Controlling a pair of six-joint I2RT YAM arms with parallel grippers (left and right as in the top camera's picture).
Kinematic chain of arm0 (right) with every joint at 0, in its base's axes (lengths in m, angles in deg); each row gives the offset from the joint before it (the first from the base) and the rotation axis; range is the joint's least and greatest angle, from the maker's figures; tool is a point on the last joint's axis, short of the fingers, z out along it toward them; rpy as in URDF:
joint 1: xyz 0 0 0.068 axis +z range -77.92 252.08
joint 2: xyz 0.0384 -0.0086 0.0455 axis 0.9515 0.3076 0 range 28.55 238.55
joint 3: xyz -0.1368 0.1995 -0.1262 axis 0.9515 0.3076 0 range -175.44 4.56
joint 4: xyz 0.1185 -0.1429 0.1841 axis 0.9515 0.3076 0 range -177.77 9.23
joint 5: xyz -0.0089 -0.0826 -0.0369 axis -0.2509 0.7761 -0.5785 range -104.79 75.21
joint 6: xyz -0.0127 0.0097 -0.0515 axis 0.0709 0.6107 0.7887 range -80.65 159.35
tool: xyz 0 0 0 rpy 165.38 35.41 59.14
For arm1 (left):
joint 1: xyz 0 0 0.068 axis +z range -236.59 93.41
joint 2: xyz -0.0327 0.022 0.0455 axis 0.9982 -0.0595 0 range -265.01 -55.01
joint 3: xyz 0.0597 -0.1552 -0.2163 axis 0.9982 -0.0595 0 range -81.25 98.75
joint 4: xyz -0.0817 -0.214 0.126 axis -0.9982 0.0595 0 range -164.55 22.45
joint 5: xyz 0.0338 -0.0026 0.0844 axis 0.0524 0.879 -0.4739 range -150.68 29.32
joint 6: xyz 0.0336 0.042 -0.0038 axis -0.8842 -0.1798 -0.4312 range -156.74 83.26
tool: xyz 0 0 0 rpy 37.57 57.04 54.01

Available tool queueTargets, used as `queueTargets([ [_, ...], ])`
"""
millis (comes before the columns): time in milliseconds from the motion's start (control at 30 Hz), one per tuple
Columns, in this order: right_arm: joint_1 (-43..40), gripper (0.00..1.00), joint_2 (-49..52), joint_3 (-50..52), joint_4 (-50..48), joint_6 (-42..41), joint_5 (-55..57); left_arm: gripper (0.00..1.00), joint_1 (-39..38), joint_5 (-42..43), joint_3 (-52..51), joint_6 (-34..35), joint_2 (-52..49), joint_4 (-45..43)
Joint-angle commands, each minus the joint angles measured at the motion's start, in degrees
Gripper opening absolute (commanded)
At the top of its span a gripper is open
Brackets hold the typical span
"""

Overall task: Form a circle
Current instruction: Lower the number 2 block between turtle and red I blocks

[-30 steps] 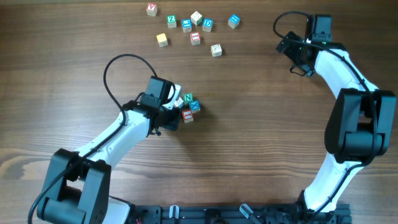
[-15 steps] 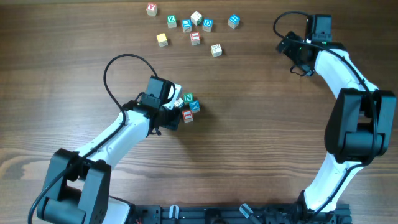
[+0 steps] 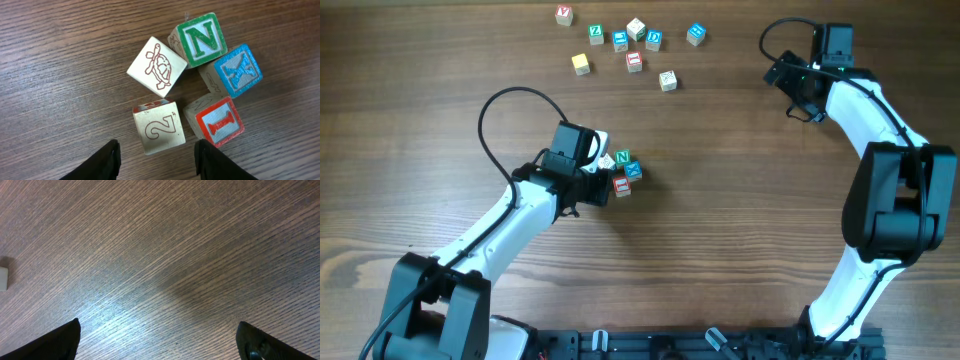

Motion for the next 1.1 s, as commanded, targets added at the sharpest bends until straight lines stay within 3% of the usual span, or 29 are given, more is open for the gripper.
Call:
queueTargets([
  [0,0.1,1.00,1.0,0.2,0.0,0.7,0.5,0.50,0.0,0.9,-0.6,2.8,0.1,0.0],
  [500,0.1,1.00,1.0,0.2,0.0,0.7,0.6,0.48,0.0,0.9,-1.4,2.7,-3.7,-2.5],
  [733,0.1,1.00,1.0,0.2,0.0,0.7,0.5,0.36,0.0,0.9,-1.4,2.7,-3.7,-3.0],
  [967,0.1,1.00,1.0,0.2,0.0,0.7,0.5,0.33,0.0,1.0,-1.4,1.7,-3.7,-2.6],
  [1067,0.1,1.00,1.0,0.2,0.0,0.7,0.5,0.33,-0.1,4.3,-1.4,-2.7,-3.7,-2.6],
])
